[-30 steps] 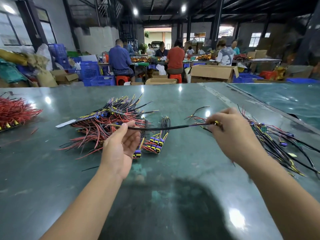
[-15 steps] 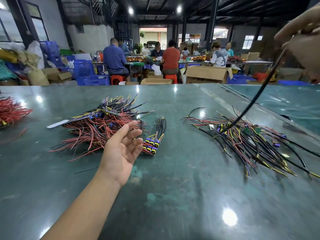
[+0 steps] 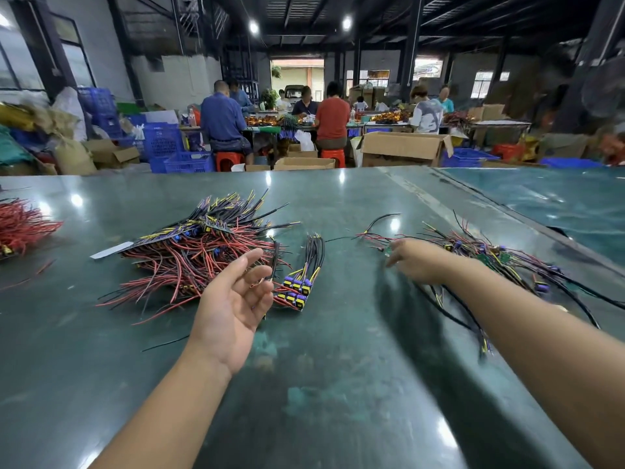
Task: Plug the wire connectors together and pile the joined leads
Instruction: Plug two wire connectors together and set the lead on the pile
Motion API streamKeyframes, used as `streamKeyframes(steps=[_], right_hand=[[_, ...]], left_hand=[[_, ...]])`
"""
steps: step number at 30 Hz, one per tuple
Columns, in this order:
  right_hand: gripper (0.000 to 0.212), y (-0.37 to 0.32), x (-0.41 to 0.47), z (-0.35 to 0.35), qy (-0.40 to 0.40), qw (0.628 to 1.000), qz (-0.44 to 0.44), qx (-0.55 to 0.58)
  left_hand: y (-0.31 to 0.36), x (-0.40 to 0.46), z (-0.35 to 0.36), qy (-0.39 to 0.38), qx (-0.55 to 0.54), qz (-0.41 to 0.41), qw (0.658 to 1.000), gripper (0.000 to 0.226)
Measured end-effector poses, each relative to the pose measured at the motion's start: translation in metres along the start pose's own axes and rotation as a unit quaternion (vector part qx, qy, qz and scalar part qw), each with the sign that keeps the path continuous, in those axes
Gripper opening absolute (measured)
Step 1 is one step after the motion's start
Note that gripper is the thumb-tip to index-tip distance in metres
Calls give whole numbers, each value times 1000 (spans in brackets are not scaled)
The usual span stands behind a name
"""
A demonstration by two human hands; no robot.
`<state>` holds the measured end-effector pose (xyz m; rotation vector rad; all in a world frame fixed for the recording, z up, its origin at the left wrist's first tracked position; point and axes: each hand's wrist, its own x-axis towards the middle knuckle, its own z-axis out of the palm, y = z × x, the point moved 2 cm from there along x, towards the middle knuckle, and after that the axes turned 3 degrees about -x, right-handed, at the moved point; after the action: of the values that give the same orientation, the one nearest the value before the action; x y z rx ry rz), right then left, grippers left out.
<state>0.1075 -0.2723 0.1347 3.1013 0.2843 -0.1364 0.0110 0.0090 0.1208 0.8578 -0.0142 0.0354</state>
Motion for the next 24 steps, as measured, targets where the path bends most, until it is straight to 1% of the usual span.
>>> streamKeyframes(steps=[2,4,7,9,10,12,13,14,15,16,17,18,19,21,22,23,24], right_hand=[[39,5,-3,14,-5,1000,-16,10],[41,12,-6,27,-18,1000,-18,-18],[46,22,-13,37,-29,995,6,-98],[49,28,-17,36,-39,993,38,-105],[50,28,-20,34,-54,992,48,-102],[51,22,-25,27,-75,991,52,-95],[52,17,-28,21,-69,993,49,-85],[53,10,-31,13,-51,995,49,-72],[54,1,-36,3,-22,997,52,-54],[54,-11,-41,-5,11,998,53,-29],[52,-26,-48,-11,43,998,53,13],[49,-44,-56,-11,65,994,50,70],[46,-65,-66,-7,80,987,41,133],[39,-107,-89,13,112,966,16,234],[35,-123,-100,24,137,957,2,255],[32,-132,-106,33,163,952,-12,259],[31,-136,-108,39,181,949,-25,256]], left_hand=[[-1,0,1,-4,3,-2,1000,23],[-3,-1,2,-5,11,-3,1000,23],[-2,-2,3,1,18,9,1000,23],[0,-1,2,14,36,36,999,22],[0,0,1,28,60,58,996,22],[1,2,-2,70,156,111,979,22],[1,4,-5,94,224,142,960,23],[0,6,-8,113,300,171,932,24],[-1,8,-12,120,382,191,896,24],[-3,10,-15,122,472,200,850,24],[-6,12,-18,123,559,201,795,25],[-9,15,-22,122,629,192,743,30],[-12,17,-26,119,684,171,700,38],[-17,20,-32,104,765,116,625,54],[-19,21,-33,97,785,100,603,57],[-20,21,-34,94,786,97,604,55],[-18,21,-34,94,772,106,619,52]])
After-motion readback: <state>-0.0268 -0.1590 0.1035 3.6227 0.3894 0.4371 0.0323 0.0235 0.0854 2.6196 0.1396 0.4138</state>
